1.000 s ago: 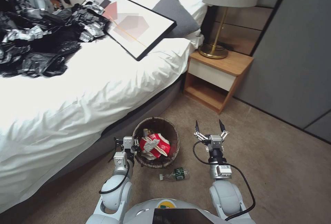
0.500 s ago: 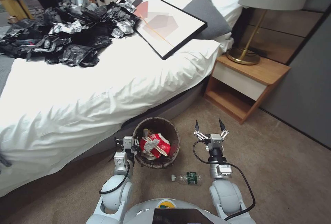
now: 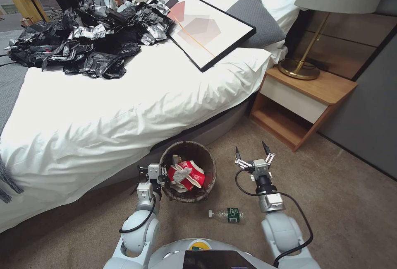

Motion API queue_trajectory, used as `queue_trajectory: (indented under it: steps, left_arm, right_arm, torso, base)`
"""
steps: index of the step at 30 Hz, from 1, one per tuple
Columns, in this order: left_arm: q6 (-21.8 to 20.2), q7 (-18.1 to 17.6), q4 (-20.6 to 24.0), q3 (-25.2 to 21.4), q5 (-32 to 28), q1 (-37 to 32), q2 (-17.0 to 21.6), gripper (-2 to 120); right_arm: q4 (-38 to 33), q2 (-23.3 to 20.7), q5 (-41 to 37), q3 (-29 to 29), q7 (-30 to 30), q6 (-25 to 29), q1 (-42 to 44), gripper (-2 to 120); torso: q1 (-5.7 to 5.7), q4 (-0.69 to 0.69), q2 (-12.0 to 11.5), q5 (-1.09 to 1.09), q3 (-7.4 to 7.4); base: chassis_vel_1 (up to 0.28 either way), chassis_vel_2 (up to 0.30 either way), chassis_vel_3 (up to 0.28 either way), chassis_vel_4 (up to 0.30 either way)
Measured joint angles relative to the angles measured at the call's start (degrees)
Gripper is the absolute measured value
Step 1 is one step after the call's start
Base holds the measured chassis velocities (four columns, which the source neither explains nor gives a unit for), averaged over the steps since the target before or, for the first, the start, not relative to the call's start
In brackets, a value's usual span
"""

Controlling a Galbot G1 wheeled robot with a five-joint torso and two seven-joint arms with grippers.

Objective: Pick up the trash bin, then pick up the garbage from the floor and place it into the trash bin.

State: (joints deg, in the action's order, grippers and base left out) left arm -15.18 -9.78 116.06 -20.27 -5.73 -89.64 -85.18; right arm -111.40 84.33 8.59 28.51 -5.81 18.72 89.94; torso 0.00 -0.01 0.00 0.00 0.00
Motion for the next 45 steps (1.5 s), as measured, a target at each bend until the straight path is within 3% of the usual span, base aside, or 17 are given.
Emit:
queue_trajectory:
  steps: [7, 9, 10, 12, 13, 14, 15, 17, 18, 20, 30, 45]
  left_arm:
    - [0.0, 0.0, 0.0, 0.0, 0.0, 0.1, 0.1, 4]
    - [0.0, 0.0, -0.1, 0.0, -0.1, 0.1, 0.1, 4]
    - [0.0, 0.0, -0.1, 0.0, -0.1, 0.1, 0.1, 4]
    - [0.0, 0.1, -0.1, 0.0, -0.1, 0.1, 0.2, 4]
    - [0.0, 0.1, -0.2, 0.0, -0.1, 0.1, 0.2, 4]
    - [0.0, 0.1, -0.2, 0.0, -0.1, 0.1, 0.2, 4]
    - [0.0, 0.1, -0.2, 0.0, -0.1, 0.1, 0.2, 4]
    - [0.0, 0.1, -0.2, 0.1, 0.0, 0.1, 0.1, 4]
    - [0.0, 0.1, -0.2, 0.1, 0.0, 0.1, 0.1, 4]
    - [0.0, 0.1, -0.2, 0.1, 0.1, 0.1, 0.1, 4]
    - [0.0, 0.1, -0.2, 0.2, 0.2, 0.0, 0.1, 4]
    - [0.0, 0.1, -0.2, 0.4, 0.4, 0.0, 0.1, 4]
  right_arm:
    - [1.3, -3.9, 1.9, 4.6, 9.3, -4.2, -1.1, 100]
    - [2.5, -6.6, 3.3, 7.1, 18.2, -6.6, -1.3, 100]
    - [2.5, -6.6, 3.3, 7.1, 18.2, -6.6, -1.3, 100]
    - [3.7, -8.7, 3.3, 8.0, 24.6, -7.3, -1.6, 100]
    - [5.9, -12.2, 0.2, 7.6, 32.5, -8.3, -2.3, 100]
    - [7.3, -14.1, -1.7, 6.8, 36.1, -9.0, -2.7, 100]
    - [7.3, -14.1, -1.7, 6.8, 36.1, -9.0, -2.7, 100]
    - [11.4, -19.0, -2.1, 5.1, 43.3, -9.9, -3.9, 100]
    - [11.4, -19.0, -2.1, 5.1, 43.3, -9.9, -3.9, 100]
    - [16.0, -23.3, -0.4, 2.7, 46.8, -10.5, -4.9, 100]
    - [25.5, -26.7, 4.8, -0.9, 51.2, -9.2, -7.5, 100]
    - [31.7, -23.9, 7.4, -3.0, 51.9, -7.9, -10.8, 100]
  torso:
    - [0.00, 0.01, 0.0, 0.00, 0.00]
    - [0.00, 0.01, 0.0, 0.00, 0.00]
    - [0.00, 0.01, 0.0, 0.00, 0.00]
    - [0.00, 0.00, 0.0, 0.00, 0.00]
    - [0.00, 0.01, 0.0, 0.01, 0.00]
    - [0.00, 0.01, 0.0, 0.01, 0.00]
    - [0.00, 0.01, 0.0, 0.01, 0.00]
    - [0.00, 0.00, 0.0, 0.01, 0.00]
    - [0.00, 0.00, 0.0, 0.01, 0.00]
    - [0.00, 0.01, 0.0, 0.00, 0.00]
    - [0.00, 0.01, 0.0, 0.00, 0.00]
    - [0.00, 0.01, 0.0, 0.00, 0.00]
  base:
    - [0.000, 0.000, 0.000, 0.000]
    - [0.000, 0.000, 0.000, 0.000]
    - [0.000, 0.000, 0.000, 0.000]
    - [0.000, 0.000, 0.000, 0.000]
    - [0.000, 0.000, 0.000, 0.000]
    - [0.000, 0.000, 0.000, 0.000]
    - [0.000, 0.000, 0.000, 0.000]
    - [0.000, 0.000, 0.000, 0.000]
    - [0.000, 0.000, 0.000, 0.000]
    - [0.000, 0.000, 0.000, 0.000]
    - [0.000, 0.000, 0.000, 0.000]
    - [0.000, 0.000, 0.000, 0.000]
